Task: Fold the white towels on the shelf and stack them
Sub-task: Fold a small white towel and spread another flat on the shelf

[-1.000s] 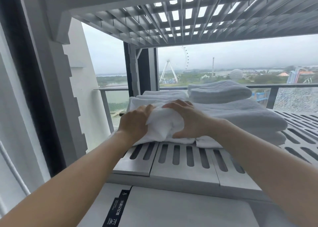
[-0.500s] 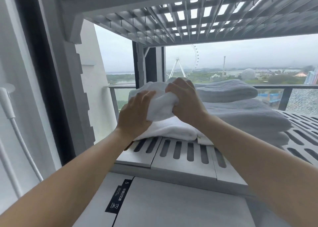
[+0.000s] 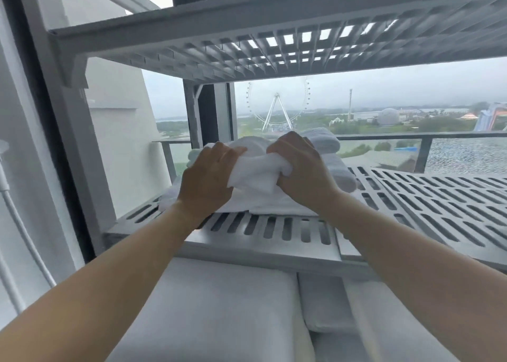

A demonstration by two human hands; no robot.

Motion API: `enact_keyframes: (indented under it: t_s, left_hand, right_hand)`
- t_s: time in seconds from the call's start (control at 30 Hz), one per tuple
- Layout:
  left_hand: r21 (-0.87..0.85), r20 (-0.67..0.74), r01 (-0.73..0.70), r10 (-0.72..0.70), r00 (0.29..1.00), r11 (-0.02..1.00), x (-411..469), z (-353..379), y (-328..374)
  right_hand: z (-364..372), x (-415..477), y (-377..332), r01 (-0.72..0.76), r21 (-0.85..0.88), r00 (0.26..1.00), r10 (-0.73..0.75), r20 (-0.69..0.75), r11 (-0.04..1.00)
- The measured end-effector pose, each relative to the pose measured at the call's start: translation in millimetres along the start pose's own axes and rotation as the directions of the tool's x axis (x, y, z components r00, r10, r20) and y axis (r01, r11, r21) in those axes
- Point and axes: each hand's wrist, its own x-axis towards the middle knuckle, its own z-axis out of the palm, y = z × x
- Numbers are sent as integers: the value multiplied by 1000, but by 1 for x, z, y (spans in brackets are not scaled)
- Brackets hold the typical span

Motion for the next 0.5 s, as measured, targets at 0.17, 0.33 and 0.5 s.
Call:
enact_keyframes:
  t_s: [0.17, 0.33, 0.5]
  left_hand:
    - [-68, 40, 8, -5, 999, 998, 1, 5, 87]
    - [-123, 89, -2, 13, 996, 992, 3, 19, 169]
    - [-145, 160, -90, 113, 981, 985, 11, 42, 238]
  right_hand:
    - [-76, -48, 22, -32, -75, 999, 34, 24, 997]
    - [-141, -99, 50, -128, -171, 984, 147, 105, 977]
    - [-192, -146, 87, -188, -267, 950, 244, 196, 945]
